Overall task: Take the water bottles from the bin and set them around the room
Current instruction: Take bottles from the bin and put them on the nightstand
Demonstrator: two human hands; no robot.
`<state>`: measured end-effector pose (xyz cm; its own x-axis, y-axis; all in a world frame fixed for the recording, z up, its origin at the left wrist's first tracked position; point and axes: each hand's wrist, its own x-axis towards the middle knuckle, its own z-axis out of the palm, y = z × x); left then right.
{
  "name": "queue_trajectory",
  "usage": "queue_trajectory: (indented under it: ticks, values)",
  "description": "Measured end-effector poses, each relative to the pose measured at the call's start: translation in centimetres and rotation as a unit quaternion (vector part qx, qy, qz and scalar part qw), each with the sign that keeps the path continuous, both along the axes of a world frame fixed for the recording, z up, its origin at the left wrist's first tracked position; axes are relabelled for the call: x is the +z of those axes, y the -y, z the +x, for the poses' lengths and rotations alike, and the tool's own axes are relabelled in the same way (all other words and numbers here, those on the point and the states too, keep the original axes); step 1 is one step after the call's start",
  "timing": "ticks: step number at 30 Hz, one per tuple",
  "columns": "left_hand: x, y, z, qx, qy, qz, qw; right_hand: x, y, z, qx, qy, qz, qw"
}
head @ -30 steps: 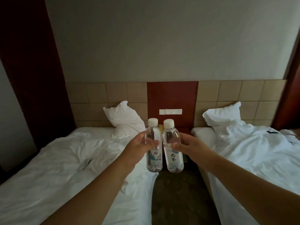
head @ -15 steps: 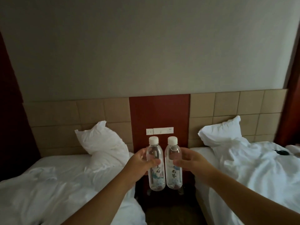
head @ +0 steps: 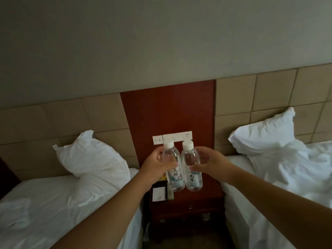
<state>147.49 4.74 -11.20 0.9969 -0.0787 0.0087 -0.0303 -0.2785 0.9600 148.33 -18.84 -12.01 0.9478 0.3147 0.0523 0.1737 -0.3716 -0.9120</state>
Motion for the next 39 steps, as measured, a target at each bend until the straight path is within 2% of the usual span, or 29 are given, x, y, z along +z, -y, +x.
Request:
queue_trajectory:
  ticks: [6, 14, 23, 30, 39]
  values:
    - [-3.4, 2.3, 13.7, 0.012, -0.045, 0.079, 0.996, -3.8, 2.0, 14.4, -0.025, -0.02, -0.078, 0.996]
    - [-8.8, 3.2, 31.8, -0.026, -0.066, 0.153, 0.986, -10.0, 2.4, 33.0, -0.021, -0.056, -0.169, 0.984]
    - [-18.3, 3.3, 50.3, -0.064, -0.112, 0.154, 0.98, -19.0, 1.9, 49.4, -0.014, -0.117, -0.198, 0.973]
    - [-27.4, 4.2, 57.2, -0.07, -0.152, 0.158, 0.973, -27.0, 2.7, 56.4, 0.012, -0.146, -0.215, 0.966]
    - [-39.4, 5.8, 60.8, -0.021, -0.183, 0.176, 0.967, -38.5, 4.1, 62.6, 0.003, -0.205, -0.167, 0.964]
